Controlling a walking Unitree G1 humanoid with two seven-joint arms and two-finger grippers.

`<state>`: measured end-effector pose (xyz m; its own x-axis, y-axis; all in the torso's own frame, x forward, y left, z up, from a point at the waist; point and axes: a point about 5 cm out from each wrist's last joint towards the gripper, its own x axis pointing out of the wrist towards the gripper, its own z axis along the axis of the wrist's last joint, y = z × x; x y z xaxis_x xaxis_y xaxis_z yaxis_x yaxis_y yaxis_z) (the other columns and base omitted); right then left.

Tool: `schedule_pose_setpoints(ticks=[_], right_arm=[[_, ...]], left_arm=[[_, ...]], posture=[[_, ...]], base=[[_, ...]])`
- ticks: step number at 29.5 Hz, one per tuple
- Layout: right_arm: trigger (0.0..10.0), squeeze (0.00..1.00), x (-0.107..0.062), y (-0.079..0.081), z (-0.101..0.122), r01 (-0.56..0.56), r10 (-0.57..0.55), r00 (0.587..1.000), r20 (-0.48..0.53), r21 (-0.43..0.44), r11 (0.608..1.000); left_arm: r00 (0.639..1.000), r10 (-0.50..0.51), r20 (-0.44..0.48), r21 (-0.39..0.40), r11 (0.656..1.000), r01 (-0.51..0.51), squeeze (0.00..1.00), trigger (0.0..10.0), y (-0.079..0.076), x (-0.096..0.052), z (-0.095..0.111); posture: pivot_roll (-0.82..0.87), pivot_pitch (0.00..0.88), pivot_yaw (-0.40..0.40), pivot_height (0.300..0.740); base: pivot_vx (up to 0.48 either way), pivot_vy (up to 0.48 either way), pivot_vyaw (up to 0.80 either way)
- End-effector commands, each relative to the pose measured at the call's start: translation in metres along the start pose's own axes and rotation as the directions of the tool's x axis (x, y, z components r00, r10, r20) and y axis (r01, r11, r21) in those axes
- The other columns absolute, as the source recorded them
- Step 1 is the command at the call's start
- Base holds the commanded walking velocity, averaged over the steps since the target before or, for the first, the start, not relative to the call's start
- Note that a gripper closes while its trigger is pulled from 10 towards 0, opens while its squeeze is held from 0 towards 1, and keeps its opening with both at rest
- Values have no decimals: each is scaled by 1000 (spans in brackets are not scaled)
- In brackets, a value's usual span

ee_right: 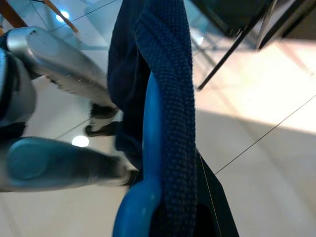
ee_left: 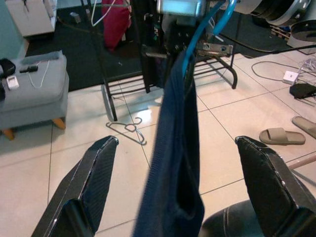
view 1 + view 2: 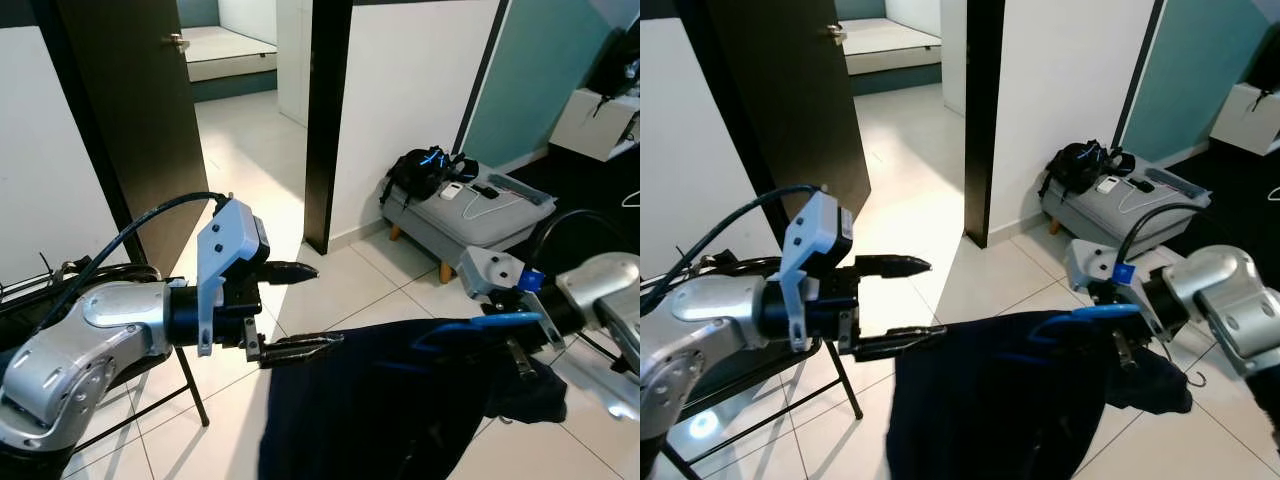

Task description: Hang hanger

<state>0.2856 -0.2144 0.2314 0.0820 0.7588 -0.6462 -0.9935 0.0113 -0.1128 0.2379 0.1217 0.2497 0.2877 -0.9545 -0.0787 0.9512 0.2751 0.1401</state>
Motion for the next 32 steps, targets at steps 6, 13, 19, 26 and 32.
schedule_pose_setpoints(ticks=[6,13,19,26,32], right_arm=[[0,0,-2,-13,9,85,-88,996,-27,-96,992],[0,0,-3,-20,24,124,-127,992,-8,-167,978],[0,0,-4,-23,32,144,-144,989,11,-204,968],[0,0,-5,-28,38,179,-176,984,32,-226,958],[0,0,-8,-42,50,284,-274,959,76,-271,920]], left_arm=[[994,105,-35,-28,994,-106,0,10000,12,-2,3],[951,300,-74,30,954,-298,0,10000,36,0,2],[953,286,-99,14,958,-286,0,10000,34,2,0],[954,282,-101,4,959,-283,0,10000,31,7,-1],[948,316,-51,7,949,-316,0,10000,36,16,8]], posture=[[-17,0,-24,740],[-10,0,-16,740],[-10,0,-11,740],[-11,0,-9,740],[-3,0,-5,740]], base=[[0,0,0],[0,0,0],[0,0,0],[0,0,0],[0,0,0]])
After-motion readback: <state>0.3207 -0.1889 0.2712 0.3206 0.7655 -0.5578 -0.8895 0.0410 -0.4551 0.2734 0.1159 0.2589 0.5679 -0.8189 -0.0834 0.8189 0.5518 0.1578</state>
